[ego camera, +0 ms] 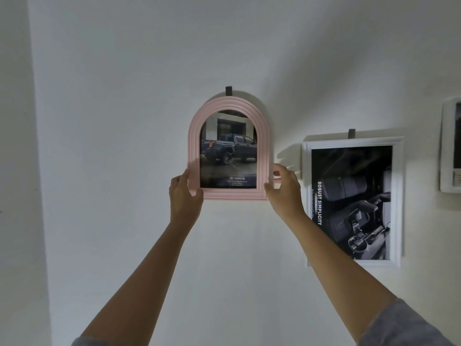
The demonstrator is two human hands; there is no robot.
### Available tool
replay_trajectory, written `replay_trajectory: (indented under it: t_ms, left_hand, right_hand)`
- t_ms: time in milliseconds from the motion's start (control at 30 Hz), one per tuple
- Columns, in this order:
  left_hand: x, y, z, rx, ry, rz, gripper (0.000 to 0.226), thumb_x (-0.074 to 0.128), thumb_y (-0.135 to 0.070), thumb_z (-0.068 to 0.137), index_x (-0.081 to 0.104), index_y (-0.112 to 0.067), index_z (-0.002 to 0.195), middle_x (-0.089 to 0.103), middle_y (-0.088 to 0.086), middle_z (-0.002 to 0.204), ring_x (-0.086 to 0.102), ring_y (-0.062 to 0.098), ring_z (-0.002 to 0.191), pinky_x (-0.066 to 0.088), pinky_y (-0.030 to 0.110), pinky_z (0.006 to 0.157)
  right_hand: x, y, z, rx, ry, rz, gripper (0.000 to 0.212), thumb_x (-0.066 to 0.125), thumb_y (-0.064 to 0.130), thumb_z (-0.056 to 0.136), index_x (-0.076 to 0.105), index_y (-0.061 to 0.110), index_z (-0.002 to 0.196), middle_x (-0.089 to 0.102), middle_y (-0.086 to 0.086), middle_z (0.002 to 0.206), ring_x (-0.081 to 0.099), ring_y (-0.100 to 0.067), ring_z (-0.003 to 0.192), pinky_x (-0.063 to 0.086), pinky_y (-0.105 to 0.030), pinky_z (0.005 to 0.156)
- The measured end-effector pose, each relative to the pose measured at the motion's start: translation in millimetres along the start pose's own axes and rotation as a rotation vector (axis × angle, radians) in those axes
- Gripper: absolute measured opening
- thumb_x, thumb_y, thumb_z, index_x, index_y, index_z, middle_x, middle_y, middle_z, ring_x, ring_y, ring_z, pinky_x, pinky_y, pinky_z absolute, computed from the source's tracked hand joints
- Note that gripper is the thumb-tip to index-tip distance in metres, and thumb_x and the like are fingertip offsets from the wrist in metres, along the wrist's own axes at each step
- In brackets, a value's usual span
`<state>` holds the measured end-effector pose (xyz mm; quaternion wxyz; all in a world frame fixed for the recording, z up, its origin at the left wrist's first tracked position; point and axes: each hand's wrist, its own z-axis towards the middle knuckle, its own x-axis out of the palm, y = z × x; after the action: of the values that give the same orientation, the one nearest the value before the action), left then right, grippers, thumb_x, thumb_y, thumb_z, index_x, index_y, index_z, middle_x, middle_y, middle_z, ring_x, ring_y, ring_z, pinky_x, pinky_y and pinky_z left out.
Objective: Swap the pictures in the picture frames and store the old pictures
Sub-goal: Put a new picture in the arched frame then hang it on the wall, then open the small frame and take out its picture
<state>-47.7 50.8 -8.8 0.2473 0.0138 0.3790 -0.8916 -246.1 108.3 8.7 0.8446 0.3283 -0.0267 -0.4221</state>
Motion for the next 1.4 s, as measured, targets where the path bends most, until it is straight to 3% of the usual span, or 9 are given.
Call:
replay_trajectory:
  t_ms: [233,367,467,633,733,1033,1167,1300,1400]
  left_hand:
    - [4,-56,-20,0.162,0.031,0.011,0.047,0.051,-0.02,0.094,0.038,-0.013,0.138,0.037,0.006,0.143,0.035,0.022,0.131,0.032,0.037,0.107]
    - [29,-105,-37,0.307,0.104,0.021,0.048,0.05,-0.019,0.093,0.039,-0.009,0.138,0.039,0.008,0.141,0.034,0.024,0.132,0.031,0.039,0.109]
    - [57,-151,-58,0.385,0.147,0.017,0.048,0.048,-0.022,0.094,0.037,-0.01,0.139,0.039,0.007,0.143,0.032,0.022,0.134,0.027,0.036,0.11]
    - [124,-226,-95,0.434,0.184,-0.053,0.048,0.048,-0.025,0.094,0.038,-0.011,0.14,0.041,0.007,0.14,0.036,0.021,0.129,0.031,0.034,0.107]
    - [174,-263,-116,0.457,0.206,-0.068,0.049,0.047,-0.026,0.095,0.037,-0.012,0.14,0.041,0.007,0.14,0.034,0.021,0.131,0.032,0.034,0.107]
    - [312,-339,-164,0.379,0.236,0.077,0.055,0.039,-0.033,0.097,0.021,-0.02,0.147,0.032,0.004,0.144,0.035,0.019,0.129,0.039,0.034,0.099]
    - [351,-344,-174,0.29,0.277,0.081,0.059,0.036,-0.039,0.097,0.009,-0.027,0.148,0.037,0.006,0.14,0.043,0.019,0.123,0.042,0.035,0.097]
    - [379,-341,-175,0.278,0.314,0.086,0.06,0.033,-0.042,0.098,0.0,-0.034,0.148,0.046,0.006,0.132,0.052,0.02,0.112,0.046,0.035,0.089]
    - [391,-340,-175,0.28,0.354,0.025,0.061,0.034,-0.036,0.099,-0.003,-0.034,0.148,0.049,0.011,0.125,0.049,0.016,0.097,0.04,0.029,0.084]
  right_hand:
    - [-55,7,-13,-0.021,0.004,-0.078,0.047,0.054,0.009,0.09,0.042,0.013,0.135,0.045,-0.009,0.133,0.049,-0.019,0.118,0.044,-0.03,0.096]
    - [-115,1,-11,-0.055,-0.009,-0.179,0.046,0.054,0.011,0.09,0.043,0.011,0.134,0.047,-0.009,0.134,0.049,-0.019,0.118,0.042,-0.027,0.096]
    - [-173,-12,-7,-0.043,-0.033,-0.247,0.045,0.053,0.011,0.09,0.044,0.01,0.134,0.048,-0.009,0.132,0.051,-0.021,0.115,0.039,-0.025,0.094]
    - [-272,-53,3,-0.025,-0.087,-0.343,0.043,0.052,0.011,0.09,0.045,0.01,0.132,0.049,-0.011,0.132,0.046,-0.026,0.123,0.037,-0.035,0.103]
    - [-328,-91,13,-0.023,-0.111,-0.366,0.043,0.052,0.008,0.089,0.047,0.009,0.131,0.05,-0.011,0.131,0.046,-0.025,0.123,0.035,-0.031,0.102]
    - [-453,-211,48,0.056,-0.15,-0.439,0.042,0.049,0.01,0.089,0.046,0.012,0.132,0.05,-0.011,0.128,0.046,-0.028,0.119,0.043,-0.037,0.095]
    - [-464,-247,62,0.122,-0.133,-0.36,0.041,0.05,0.012,0.09,0.046,0.012,0.131,0.05,-0.01,0.123,0.051,-0.024,0.108,0.039,-0.026,0.083]
    - [-458,-264,77,0.152,-0.104,-0.196,0.042,0.051,0.011,0.09,0.045,0.011,0.131,0.051,-0.013,0.121,0.054,-0.022,0.098,0.039,-0.024,0.08]
    - [-452,-272,83,0.138,-0.089,-0.124,0.038,0.053,0.007,0.088,0.049,0.012,0.125,0.055,-0.013,0.116,0.055,-0.02,0.092,0.042,-0.025,0.077]
